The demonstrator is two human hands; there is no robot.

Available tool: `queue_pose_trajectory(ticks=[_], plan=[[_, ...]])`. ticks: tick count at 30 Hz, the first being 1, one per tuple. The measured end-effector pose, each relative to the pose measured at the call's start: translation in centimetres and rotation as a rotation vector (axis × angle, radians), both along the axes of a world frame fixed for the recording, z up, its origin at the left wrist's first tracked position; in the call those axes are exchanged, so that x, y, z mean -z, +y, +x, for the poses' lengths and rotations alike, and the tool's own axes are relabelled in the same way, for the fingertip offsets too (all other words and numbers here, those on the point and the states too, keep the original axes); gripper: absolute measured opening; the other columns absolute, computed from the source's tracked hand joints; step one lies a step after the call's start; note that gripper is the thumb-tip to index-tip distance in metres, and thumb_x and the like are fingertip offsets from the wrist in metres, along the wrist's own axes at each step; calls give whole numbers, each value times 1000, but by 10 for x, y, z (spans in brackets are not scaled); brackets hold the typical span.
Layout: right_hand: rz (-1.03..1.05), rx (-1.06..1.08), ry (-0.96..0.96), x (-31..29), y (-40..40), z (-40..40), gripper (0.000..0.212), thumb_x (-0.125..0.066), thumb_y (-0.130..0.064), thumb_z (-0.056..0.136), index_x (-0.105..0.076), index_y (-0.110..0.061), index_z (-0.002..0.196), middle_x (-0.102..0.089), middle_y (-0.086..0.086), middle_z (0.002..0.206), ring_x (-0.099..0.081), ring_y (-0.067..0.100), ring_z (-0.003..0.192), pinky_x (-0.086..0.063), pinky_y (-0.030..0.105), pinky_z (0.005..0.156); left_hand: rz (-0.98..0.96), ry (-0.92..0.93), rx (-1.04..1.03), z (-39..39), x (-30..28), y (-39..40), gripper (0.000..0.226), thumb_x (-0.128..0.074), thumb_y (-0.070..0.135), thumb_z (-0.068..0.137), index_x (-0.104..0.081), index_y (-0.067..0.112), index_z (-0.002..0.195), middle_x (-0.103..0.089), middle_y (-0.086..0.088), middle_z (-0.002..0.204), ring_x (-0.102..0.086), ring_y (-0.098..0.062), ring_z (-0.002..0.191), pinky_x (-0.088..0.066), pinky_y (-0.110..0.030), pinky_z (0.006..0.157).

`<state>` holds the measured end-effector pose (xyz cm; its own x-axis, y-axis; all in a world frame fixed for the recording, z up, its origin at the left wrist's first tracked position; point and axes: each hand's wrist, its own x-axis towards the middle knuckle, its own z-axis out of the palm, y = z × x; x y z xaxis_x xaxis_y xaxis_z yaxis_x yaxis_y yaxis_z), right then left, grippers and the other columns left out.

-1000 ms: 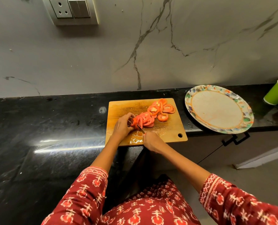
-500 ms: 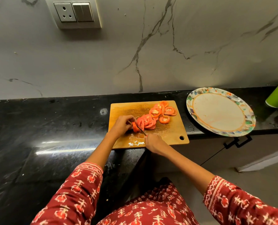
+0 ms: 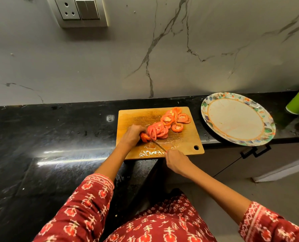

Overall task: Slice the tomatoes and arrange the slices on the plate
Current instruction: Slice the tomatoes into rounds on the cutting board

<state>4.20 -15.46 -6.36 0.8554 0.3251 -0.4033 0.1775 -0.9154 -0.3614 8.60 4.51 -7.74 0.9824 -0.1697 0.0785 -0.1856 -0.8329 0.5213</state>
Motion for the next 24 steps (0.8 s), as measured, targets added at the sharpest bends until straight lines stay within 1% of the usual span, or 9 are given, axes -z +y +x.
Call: queue_pose_trajectory(ticks=[6, 8, 11, 13, 15, 17, 19, 22, 24], plan=[[-81, -45, -42, -3, -12, -5, 25, -34, -14, 99, -52, -3, 111, -58, 18, 115, -56, 37, 107, -44, 38, 83, 51, 76, -42, 0, -6, 2, 12, -59, -1, 82, -70, 2, 85, -67, -12, 81, -59, -22, 75, -46, -29, 67], [-79, -49, -47, -4, -14, -4, 26, -34, -16, 99, -53, -3, 112, -58, 18, 116, -56, 37, 108, -44, 38, 84, 95, 163, -101, 3, -14, 4, 13, -57, -4, 83, -69, 0, 84, -62, -11, 78, -57, -23, 76, -42, -24, 61], [-25, -34, -46, -2, -12, -3, 32, -32, -22, 101, -54, -2, 111, -58, 19, 115, -55, 37, 107, -43, 37, 83, 135, 368, -189, 9, -28, 6, 19, -64, 2, 82, -66, 2, 100, -59, -9, 94, -59, -23, 86, -46, -23, 66], [51, -9, -27, -1, -7, -1, 34, -31, -24, 101, -55, 0, 106, -59, 21, 110, -56, 38, 103, -41, 35, 77, -49, 602, -269, 9, -37, 6, 39, -69, 0, 77, -58, 4, 114, -53, -9, 105, -61, -23, 76, -54, -21, 58], [116, 0, -31, -2, 1, 4, 33, -31, -24, 101, -56, -2, 97, -61, 23, 106, -57, 39, 99, -36, 32, 72, -253, 772, -349, 6, -45, 9, 52, -70, -5, 74, -50, 6, 120, -51, -13, 113, -62, -24, 70, -57, -28, 54], [149, 5, -73, -5, 5, 12, 34, -31, -22, 101, -57, -1, 94, -62, 24, 103, -58, 38, 97, -35, 32, 70, -246, 759, -383, 5, -44, 16, 53, -71, -5, 73, -49, 7, 121, -53, -17, 118, -64, -29, 82, -58, -37, 69], [169, 17, -118, -8, 6, 21, 36, -32, -22, 101, -58, 2, 95, -62, 25, 103, -58, 38, 97, -36, 33, 71, -126, 643, -348, 1, -40, 21, 53, -73, -2, 73, -52, 8, 121, -56, -15, 112, -61, -29, 93, -55, -39, 82], [189, 19, -134, -10, 6, 29, 36, -32, -22, 100, -58, 3, 95, -63, 25, 102, -58, 39, 96, -37, 33, 72, -81, 513, -267, -6, -33, 23, 53, -73, -2, 72, -55, 6, 121, -63, -10, 97, -60, -24, 92, -50, -29, 80], [184, 10, -132, -9, 7, 30, 36, -32, -21, 101, -58, 3, 95, -63, 26, 102, -59, 39, 97, -36, 32, 71, -65, 430, -198, -12, -31, 19, 54, -73, -3, 71, -56, 8, 122, -61, -8, 107, -57, -21, 96, -46, -23, 78]])
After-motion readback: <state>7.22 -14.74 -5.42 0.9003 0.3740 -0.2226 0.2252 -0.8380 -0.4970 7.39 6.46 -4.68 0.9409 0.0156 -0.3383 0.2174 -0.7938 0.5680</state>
